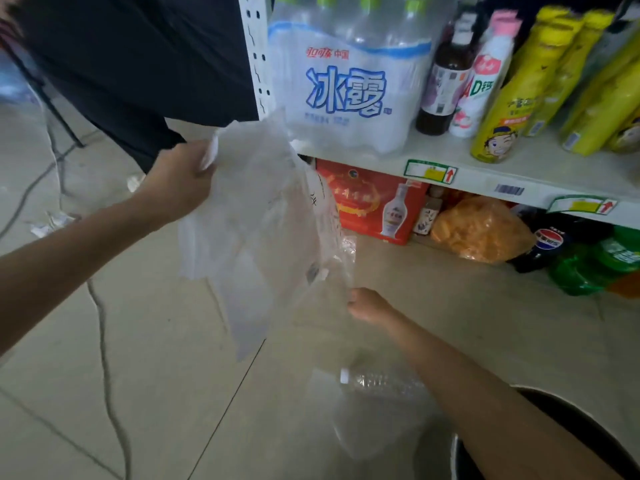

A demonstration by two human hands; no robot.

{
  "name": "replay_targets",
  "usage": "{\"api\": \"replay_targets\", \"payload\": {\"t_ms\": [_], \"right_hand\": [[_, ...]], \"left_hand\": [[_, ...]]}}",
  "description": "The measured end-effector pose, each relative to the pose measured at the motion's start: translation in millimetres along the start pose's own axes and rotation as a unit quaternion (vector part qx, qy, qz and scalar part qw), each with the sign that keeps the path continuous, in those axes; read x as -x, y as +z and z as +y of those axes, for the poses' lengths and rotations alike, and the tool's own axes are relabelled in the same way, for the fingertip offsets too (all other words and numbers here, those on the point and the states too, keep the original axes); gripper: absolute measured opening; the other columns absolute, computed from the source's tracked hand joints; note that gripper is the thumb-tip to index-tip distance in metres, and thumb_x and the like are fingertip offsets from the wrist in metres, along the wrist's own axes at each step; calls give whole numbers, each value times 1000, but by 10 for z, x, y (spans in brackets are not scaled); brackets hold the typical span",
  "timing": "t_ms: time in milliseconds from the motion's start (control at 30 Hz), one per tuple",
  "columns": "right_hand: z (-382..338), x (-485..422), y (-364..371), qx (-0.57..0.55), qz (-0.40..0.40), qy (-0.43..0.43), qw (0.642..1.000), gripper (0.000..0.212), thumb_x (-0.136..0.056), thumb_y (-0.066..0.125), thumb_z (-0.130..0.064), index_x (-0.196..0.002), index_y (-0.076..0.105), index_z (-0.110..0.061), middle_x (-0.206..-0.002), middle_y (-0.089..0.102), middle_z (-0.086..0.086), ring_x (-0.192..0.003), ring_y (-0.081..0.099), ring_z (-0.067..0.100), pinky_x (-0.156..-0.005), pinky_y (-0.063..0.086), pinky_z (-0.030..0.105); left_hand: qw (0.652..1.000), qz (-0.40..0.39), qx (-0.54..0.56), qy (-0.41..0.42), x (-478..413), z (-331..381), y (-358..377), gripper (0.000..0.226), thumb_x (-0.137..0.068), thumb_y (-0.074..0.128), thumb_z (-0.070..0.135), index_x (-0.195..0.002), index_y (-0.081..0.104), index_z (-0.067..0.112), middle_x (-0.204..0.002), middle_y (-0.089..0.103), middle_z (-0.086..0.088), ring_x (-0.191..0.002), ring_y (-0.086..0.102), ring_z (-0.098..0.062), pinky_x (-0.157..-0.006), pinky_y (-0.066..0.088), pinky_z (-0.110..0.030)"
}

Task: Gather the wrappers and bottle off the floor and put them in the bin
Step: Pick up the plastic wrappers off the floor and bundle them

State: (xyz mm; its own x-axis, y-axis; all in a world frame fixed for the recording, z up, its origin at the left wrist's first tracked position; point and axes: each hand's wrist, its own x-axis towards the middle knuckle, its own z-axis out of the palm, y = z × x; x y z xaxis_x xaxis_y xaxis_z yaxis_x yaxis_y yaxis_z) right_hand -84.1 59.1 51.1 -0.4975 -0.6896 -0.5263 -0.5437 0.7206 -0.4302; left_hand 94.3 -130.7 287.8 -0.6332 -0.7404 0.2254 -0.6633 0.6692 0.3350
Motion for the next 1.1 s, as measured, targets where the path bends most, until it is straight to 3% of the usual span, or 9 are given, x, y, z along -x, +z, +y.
{"api": "replay_targets", "payload": {"t_ms": [67,167,267,367,433,600,767,1000,1100], "right_hand": [[1,-210,272,31,-41,5,999,39,-89,45,-12,-123,55,3,-132,55,24,-126,51,34,-98,43,31],[60,-525,706,83,-83,30,993,54,-95,41,-17,-146,29,-9,-154,22,26,-146,12,39,-117,23,31],[212,-840,1160,114,-113,73,984,57,-96,34,-25,-150,15,-28,-135,35,34,-145,8,42,-111,20,36],[327,-918,1416,122,-110,96,982,62,-98,30,-30,-152,2,-19,-155,-1,32,-146,-3,42,-121,6,41],[381,-850,1482,128,-75,94,984,67,-98,30,-30,-150,-5,-8,-156,-9,31,-147,-6,38,-122,4,38],[452,-763,1401,72,-6,91,993,60,-101,27,-28,-147,10,8,-158,12,23,-146,17,31,-120,15,33],[255,-639,905,12,33,67,997,51,-100,31,-23,-138,29,11,-148,31,25,-137,35,35,-114,26,35],[-432,94,-327,-42,154,-98,982,29,-95,37,-13,-102,60,4,-116,59,26,-105,59,38,-86,45,38],[-792,580,-632,-76,191,-207,957,32,-94,41,-11,-115,61,1,-124,61,17,-116,56,29,-97,42,33]], "left_hand": [[1000,-16,-22,-4,-6,-203,178,25,-91,40,6,-112,51,-2,-110,59,-30,-102,55,-46,-85,45,-45],[999,-29,-21,1,-37,-423,512,17,-90,41,2,-101,52,-4,-93,60,-30,-93,56,-46,-76,41,-42],[1000,-17,10,6,-32,-577,843,12,-86,40,-3,-76,38,2,-59,38,-6,-71,44,-32,-64,27,-33],[999,-11,22,36,28,-679,1119,8,-89,41,0,-89,49,-3,-77,52,-21,-79,51,-42,-69,34,-38],[999,-28,11,17,59,-710,1240,18,-89,41,-1,-102,52,-7,-96,60,-33,-93,56,-49,-77,42,-45],[998,-56,11,9,95,-642,1359,16,-87,40,-1,-80,36,12,-75,47,-18,-83,57,-49,-66,33,-34],[998,-52,31,14,116,-551,1360,17,-82,38,-4,-76,33,11,-68,45,-19,-64,49,-41,-59,33,-35],[993,-87,77,-32,224,-3,1279,21,-85,37,-2,-101,50,-1,-85,57,-24,-73,52,-35,-65,39,-34],[990,-100,97,-31,281,298,1194,23,-91,37,9,-108,50,0,-102,63,-28,-90,60,-43,-70,45,-36]]}}
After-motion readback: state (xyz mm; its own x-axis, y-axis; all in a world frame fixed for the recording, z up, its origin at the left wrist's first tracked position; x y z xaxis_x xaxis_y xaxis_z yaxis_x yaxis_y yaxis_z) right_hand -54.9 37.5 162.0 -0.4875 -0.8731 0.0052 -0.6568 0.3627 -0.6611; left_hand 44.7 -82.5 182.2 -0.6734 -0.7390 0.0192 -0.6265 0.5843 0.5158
